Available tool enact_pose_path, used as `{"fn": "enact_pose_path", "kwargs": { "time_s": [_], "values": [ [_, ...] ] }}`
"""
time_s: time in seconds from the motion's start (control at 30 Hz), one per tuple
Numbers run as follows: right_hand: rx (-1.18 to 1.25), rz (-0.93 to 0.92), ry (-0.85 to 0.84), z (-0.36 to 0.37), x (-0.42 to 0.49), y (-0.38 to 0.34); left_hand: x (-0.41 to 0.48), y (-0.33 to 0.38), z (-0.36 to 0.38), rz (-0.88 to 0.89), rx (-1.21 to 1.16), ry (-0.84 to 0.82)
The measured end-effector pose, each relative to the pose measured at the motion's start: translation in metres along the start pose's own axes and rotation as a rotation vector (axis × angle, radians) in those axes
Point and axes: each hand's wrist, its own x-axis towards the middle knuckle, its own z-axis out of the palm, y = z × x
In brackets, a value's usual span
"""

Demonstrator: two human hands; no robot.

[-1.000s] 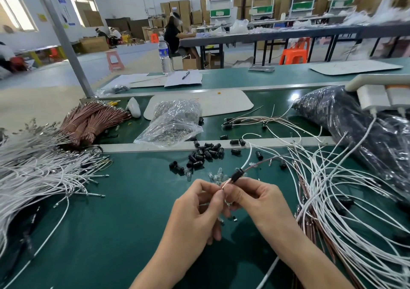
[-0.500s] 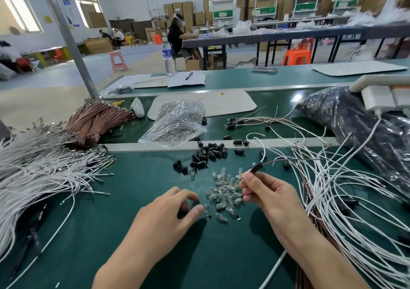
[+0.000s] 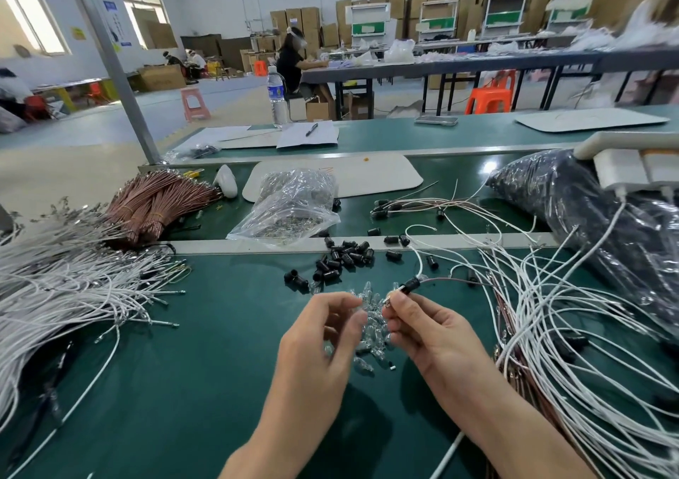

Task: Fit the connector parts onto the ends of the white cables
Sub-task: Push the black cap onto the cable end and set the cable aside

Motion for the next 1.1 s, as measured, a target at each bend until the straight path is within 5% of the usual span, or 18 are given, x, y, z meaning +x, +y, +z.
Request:
{"fn": "enact_pose_path", "kwargs": {
  "time_s": [0.27,1.1],
  "values": [
    [0.074,0.034,0.007,0.006,-0.002,0.004,-0.001,0.000,0.015,-0.021,-0.187,0.012],
    [0.088,0.034,0.021,0.007,-0.005,0.004,0.000,0.002,0.019,0.023,-0.223,0.025]
  ]
}}
